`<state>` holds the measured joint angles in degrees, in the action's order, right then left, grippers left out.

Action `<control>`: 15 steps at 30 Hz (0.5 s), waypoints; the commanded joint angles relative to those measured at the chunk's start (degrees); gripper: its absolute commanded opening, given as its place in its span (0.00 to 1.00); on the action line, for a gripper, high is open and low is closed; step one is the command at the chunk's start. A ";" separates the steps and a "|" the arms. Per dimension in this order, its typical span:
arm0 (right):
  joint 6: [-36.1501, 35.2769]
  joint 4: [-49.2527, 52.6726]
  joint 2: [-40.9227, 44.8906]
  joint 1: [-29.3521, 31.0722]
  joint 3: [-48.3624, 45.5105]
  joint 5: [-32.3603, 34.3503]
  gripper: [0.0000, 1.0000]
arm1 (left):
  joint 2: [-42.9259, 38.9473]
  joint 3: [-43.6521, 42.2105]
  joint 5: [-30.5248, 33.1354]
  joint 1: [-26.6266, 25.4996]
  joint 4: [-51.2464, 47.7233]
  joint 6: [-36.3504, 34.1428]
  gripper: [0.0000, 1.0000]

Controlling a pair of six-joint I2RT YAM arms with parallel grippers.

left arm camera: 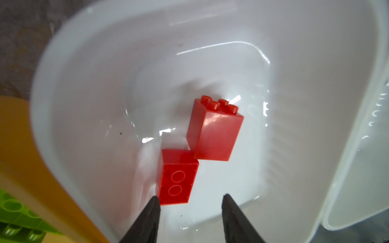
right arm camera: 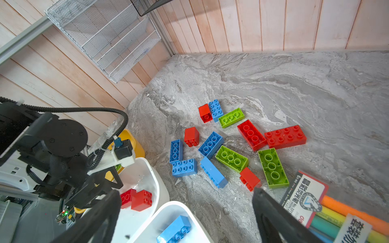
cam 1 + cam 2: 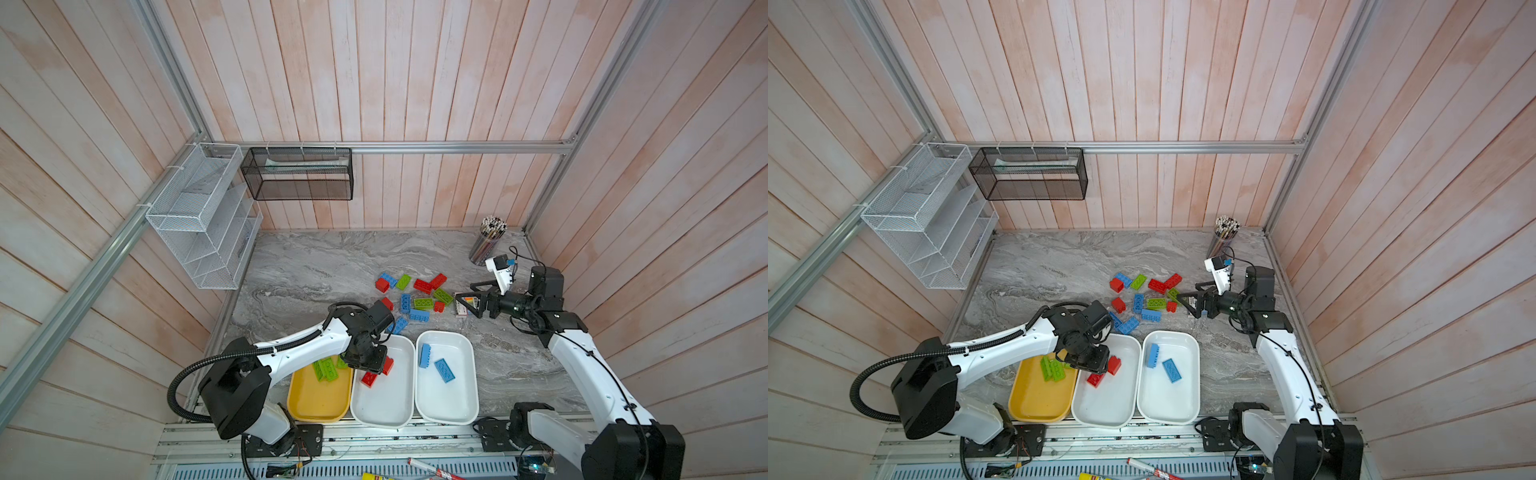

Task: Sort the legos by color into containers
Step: 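Move the left gripper back to the pile and grasp another red brick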

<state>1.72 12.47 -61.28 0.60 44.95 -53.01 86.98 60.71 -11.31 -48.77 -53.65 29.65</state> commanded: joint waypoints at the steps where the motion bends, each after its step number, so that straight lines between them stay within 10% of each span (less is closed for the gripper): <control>1: -0.57 0.90 0.59 -0.30 1.37 -0.67 0.98 | -1.08 6.12 -1.27 1.27 -2.70 -0.61 0.54; 15: 1.71 -1.46 0.13 -0.26 1.68 -0.73 0.98 | 15.10 26.72 7.09 16.61 16.38 4.76 0.59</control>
<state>2.66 11.77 -61.60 0.60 45.39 -53.04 97.91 85.12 -7.44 -32.51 -44.12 31.62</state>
